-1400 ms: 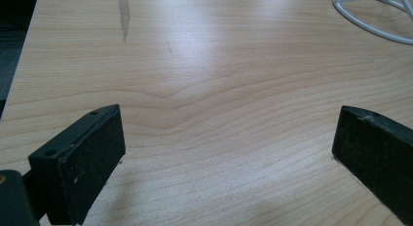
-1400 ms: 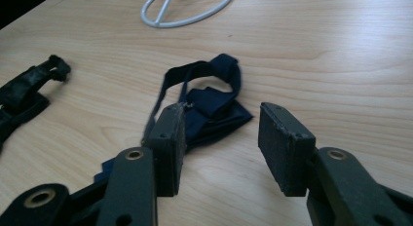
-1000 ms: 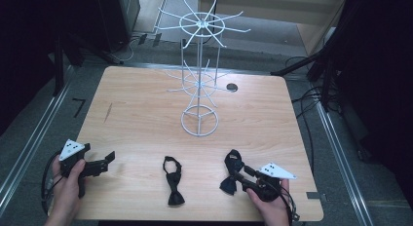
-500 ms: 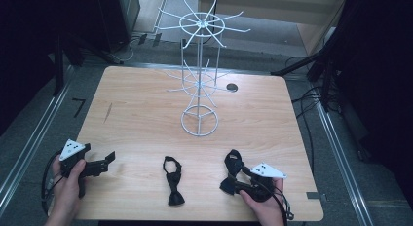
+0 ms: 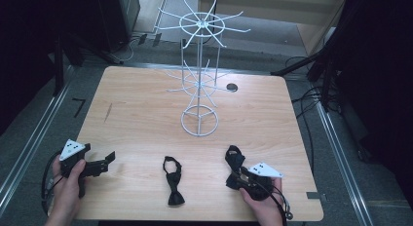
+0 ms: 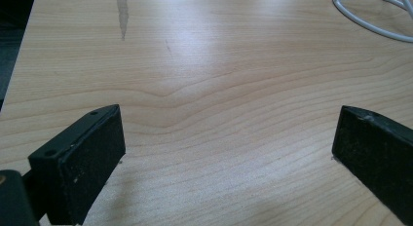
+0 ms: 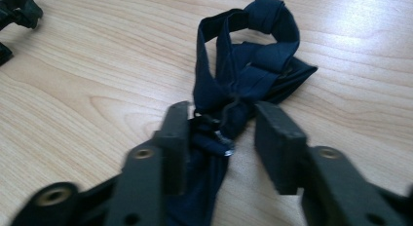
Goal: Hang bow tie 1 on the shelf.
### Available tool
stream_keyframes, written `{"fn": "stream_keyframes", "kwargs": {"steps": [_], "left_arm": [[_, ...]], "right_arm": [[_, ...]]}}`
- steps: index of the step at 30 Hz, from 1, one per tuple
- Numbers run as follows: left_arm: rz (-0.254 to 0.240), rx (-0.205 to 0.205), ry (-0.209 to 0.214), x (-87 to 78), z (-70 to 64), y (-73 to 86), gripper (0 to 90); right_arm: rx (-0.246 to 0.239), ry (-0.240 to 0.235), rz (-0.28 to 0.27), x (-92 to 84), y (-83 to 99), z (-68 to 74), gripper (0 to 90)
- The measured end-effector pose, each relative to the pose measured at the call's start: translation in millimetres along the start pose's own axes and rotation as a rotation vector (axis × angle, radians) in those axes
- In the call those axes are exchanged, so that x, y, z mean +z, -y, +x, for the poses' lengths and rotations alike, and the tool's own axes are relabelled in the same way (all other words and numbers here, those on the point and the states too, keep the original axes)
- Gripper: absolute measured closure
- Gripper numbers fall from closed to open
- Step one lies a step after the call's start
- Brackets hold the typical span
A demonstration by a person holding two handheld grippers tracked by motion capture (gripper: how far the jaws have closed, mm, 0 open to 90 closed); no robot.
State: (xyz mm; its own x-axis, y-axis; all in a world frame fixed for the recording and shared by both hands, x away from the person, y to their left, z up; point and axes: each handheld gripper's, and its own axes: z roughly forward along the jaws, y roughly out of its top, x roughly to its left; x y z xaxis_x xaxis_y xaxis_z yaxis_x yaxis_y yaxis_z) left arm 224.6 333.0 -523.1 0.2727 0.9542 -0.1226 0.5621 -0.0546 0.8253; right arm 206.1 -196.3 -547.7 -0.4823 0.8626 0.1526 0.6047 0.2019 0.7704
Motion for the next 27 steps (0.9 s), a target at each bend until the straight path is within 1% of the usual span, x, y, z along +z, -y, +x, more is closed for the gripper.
{"fn": "stream_keyframes", "kwargs": {"steps": [2,3,8,12,14,16,17,19,21,24,27], "left_arm": [[0.001,0.001,-0.001,0.1,-0.1,0.0,0.0],[0.002,0.003,-0.002,0.0,-0.1,-0.1,0.0],[0.003,0.004,0.0,0.0,-0.7,0.0,0.0],[0.002,0.004,0.0,0.0,-0.5,0.0,0.0],[0.002,0.003,0.002,0.1,-0.4,0.0,0.0],[0.003,0.003,0.002,0.1,-0.4,0.0,0.0],[0.004,0.001,0.005,0.3,-0.2,-0.1,0.0],[0.005,0.0,0.005,0.3,-0.2,-0.1,0.0],[0.005,0.0,0.005,0.3,-0.2,-0.1,0.0],[0.005,0.001,0.007,0.3,-0.2,-0.1,0.0],[0.005,0.001,0.007,0.3,-0.2,-0.1,0.0]], "right_arm": [[0.002,0.0,0.002,0.2,-0.6,-0.9,69.4],[0.001,-0.003,0.008,0.2,-1.1,-1.2,71.0],[-0.002,-0.009,0.032,0.2,-4.4,-1.0,72.2],[-0.03,0.015,0.042,-0.1,-5.4,2.6,73.2],[-0.052,0.027,0.039,-1.1,-5.0,4.5,74.2],[-0.058,0.028,0.039,-1.7,-4.7,5.3,74.8],[-0.071,0.035,0.026,-3.5,-4.6,6.7,76.5],[-0.073,0.039,0.007,-5.9,-5.6,7.9,81.4],[-0.072,0.048,-0.012,-8.1,-6.7,8.5,81.8],[-0.08,0.05,-0.035,-10.9,-7.9,9.2,82.3],[-0.078,0.051,-0.056,-13.7,-9.5,9.9,82.5]]}}
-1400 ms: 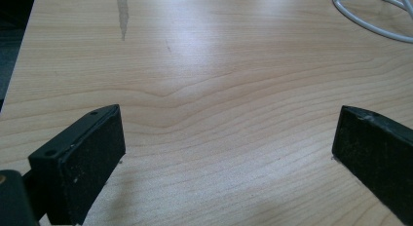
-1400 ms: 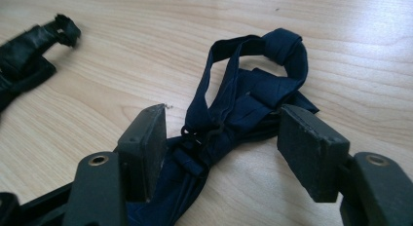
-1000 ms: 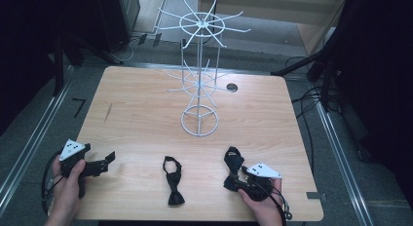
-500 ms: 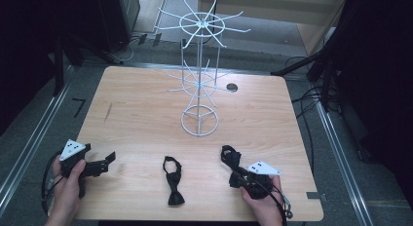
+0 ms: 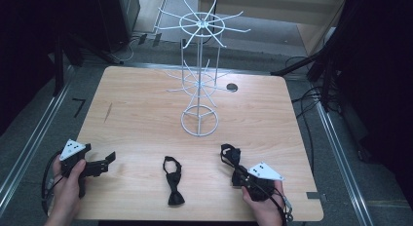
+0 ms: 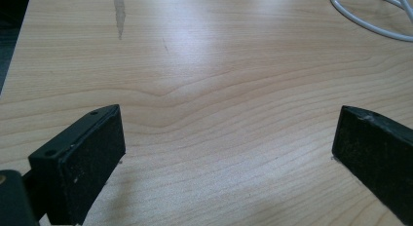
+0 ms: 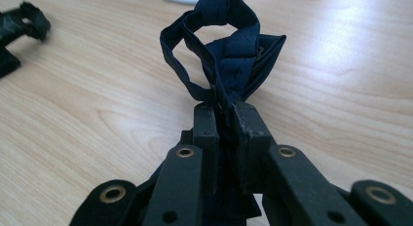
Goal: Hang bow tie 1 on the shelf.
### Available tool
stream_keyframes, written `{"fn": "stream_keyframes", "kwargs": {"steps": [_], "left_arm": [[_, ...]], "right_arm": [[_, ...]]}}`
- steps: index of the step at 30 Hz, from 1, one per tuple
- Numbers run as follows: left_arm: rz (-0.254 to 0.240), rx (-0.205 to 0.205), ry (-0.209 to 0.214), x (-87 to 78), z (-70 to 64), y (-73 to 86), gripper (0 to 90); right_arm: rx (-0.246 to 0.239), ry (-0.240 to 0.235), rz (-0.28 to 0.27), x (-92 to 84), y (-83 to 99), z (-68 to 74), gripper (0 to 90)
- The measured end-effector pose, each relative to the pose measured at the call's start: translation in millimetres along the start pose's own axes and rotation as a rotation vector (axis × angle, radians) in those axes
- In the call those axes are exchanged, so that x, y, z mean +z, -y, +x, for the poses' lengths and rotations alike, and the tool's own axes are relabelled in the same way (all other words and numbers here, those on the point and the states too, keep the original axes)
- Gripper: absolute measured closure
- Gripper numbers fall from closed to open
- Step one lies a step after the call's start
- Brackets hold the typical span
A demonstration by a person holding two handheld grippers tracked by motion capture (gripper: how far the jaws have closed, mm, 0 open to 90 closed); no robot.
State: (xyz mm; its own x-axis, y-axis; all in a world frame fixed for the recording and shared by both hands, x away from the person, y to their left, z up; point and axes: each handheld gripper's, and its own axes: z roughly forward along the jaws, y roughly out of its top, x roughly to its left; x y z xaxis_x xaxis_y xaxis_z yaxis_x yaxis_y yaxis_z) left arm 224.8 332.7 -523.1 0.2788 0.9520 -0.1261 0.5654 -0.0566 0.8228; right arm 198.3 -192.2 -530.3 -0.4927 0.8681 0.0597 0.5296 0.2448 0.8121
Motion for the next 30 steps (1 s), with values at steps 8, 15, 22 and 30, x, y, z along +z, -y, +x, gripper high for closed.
{"fn": "stream_keyframes", "kwargs": {"steps": [8,15,22,30], "left_arm": [[0.0,0.005,0.0,0.2,0.1,-0.1,0.0],[0.001,0.004,0.002,0.3,0.0,-0.1,0.0],[-0.002,0.003,0.003,-0.1,0.0,0.1,0.0],[-0.005,-0.002,0.001,-0.2,0.2,0.2,0.0]], "right_arm": [[0.059,0.012,-0.087,-10.6,-10.8,-5.7,82.8],[0.09,0.047,-0.157,-21.2,-21.0,-12.9,82.8],[0.082,0.066,-0.204,-26.9,-34.9,-11.5,82.8],[0.063,0.063,-0.26,-28.5,-57.3,-0.2,82.8]]}}
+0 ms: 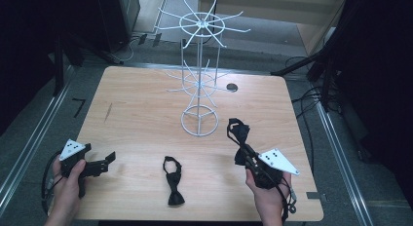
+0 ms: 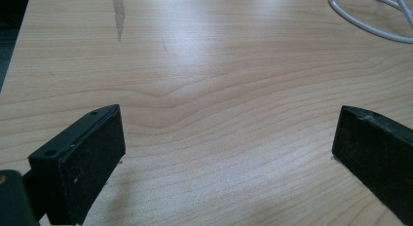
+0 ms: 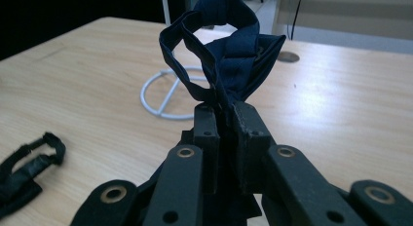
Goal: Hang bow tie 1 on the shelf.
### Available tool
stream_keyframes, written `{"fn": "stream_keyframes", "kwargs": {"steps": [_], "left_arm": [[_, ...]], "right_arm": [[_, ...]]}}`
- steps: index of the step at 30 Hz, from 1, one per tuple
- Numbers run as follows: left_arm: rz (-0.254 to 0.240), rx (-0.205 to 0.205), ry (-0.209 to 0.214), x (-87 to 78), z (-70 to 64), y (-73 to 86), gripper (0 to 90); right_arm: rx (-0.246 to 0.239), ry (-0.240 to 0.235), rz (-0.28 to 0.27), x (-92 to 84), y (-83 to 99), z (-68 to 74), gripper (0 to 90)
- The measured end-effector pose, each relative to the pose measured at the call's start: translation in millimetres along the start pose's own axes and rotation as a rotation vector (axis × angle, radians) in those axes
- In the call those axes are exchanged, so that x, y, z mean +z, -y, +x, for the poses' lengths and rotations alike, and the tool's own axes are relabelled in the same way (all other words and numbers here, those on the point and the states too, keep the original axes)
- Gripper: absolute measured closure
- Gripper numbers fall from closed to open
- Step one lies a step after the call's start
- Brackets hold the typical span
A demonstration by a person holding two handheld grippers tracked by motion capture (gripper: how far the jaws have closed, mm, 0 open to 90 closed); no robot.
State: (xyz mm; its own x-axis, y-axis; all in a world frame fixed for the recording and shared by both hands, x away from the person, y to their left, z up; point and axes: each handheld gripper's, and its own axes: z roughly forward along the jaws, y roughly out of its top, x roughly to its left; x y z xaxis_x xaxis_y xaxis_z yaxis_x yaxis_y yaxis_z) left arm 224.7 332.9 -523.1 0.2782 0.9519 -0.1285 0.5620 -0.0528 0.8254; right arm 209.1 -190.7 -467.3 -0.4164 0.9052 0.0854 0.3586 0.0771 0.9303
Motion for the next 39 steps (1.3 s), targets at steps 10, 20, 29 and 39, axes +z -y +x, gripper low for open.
{"fn": "stream_keyframes", "kwargs": {"steps": [10,20,29,39], "left_arm": [[-0.003,-0.002,0.001,0.0,0.1,0.1,0.0],[-0.004,-0.001,0.0,-0.1,-0.2,0.1,0.0],[-0.004,0.0,0.0,-0.2,-0.2,0.1,0.0],[-0.004,0.002,0.002,-0.2,0.0,0.2,0.0]], "right_arm": [[0.01,-0.005,-0.062,1.3,-18.1,9.3,82.8],[0.004,-0.006,-0.108,-1.4,-35.5,13.7,82.8],[-0.009,-0.022,-0.137,-0.3,-50.1,22.5,82.7],[-0.02,-0.03,-0.152,3.7,-59.6,31.6,82.7]]}}
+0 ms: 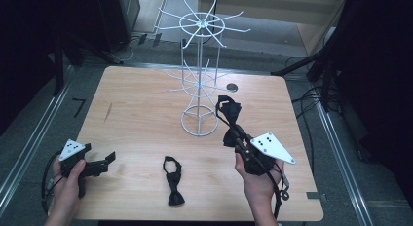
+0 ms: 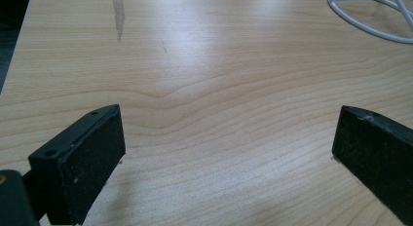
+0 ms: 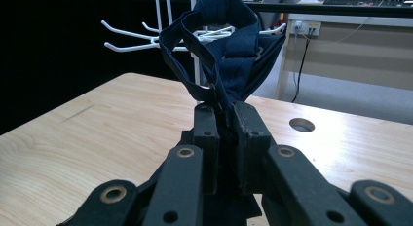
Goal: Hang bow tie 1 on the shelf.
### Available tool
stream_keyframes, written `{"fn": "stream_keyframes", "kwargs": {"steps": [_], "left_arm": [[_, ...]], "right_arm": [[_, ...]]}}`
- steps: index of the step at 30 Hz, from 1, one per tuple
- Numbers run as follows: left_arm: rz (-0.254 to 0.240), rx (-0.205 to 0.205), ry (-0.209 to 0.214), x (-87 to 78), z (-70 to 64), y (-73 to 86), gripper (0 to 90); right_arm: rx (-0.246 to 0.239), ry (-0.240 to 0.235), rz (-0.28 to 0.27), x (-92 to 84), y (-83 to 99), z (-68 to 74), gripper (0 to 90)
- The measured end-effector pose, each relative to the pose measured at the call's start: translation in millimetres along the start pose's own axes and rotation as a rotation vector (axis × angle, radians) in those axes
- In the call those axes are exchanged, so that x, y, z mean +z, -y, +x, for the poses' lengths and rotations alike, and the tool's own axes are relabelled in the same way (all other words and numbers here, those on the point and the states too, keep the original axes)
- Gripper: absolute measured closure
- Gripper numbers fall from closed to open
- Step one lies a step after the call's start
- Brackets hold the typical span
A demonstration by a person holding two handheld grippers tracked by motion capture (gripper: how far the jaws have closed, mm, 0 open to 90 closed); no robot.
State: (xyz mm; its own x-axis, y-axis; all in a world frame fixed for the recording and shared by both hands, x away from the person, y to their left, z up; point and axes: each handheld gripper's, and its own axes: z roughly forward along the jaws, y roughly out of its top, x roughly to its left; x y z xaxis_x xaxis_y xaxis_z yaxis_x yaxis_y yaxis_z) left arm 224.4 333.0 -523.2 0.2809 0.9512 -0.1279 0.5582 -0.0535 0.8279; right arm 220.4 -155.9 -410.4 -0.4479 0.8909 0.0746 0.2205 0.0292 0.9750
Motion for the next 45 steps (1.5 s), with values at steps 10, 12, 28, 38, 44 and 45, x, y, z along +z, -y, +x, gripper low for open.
{"fn": "stream_keyframes", "kwargs": {"steps": [10,12,28,38,44,45], "left_arm": [[0.001,0.0,0.001,0.1,0.0,0.0,0.0],[0.002,0.001,0.001,0.1,0.1,-0.1,0.0],[0.002,0.001,0.002,0.1,0.0,-0.1,0.0],[0.003,0.001,0.002,0.1,0.1,-0.1,0.0],[0.001,-0.001,0.002,0.3,0.0,-0.1,0.0],[0.002,-0.001,0.003,0.3,0.1,-0.1,0.0]], "right_arm": [[-0.012,0.031,0.012,8.3,-1.0,2.2,82.7],[-0.014,0.036,0.016,10.2,-1.2,3.0,82.7],[-0.052,0.054,0.063,25.5,3.8,9.3,82.6],[-0.054,0.053,0.091,36.5,9.4,10.7,82.6],[-0.044,0.054,0.107,43.2,14.5,9.6,82.5],[-0.042,0.055,0.11,45.2,15.8,9.6,82.6]]}}
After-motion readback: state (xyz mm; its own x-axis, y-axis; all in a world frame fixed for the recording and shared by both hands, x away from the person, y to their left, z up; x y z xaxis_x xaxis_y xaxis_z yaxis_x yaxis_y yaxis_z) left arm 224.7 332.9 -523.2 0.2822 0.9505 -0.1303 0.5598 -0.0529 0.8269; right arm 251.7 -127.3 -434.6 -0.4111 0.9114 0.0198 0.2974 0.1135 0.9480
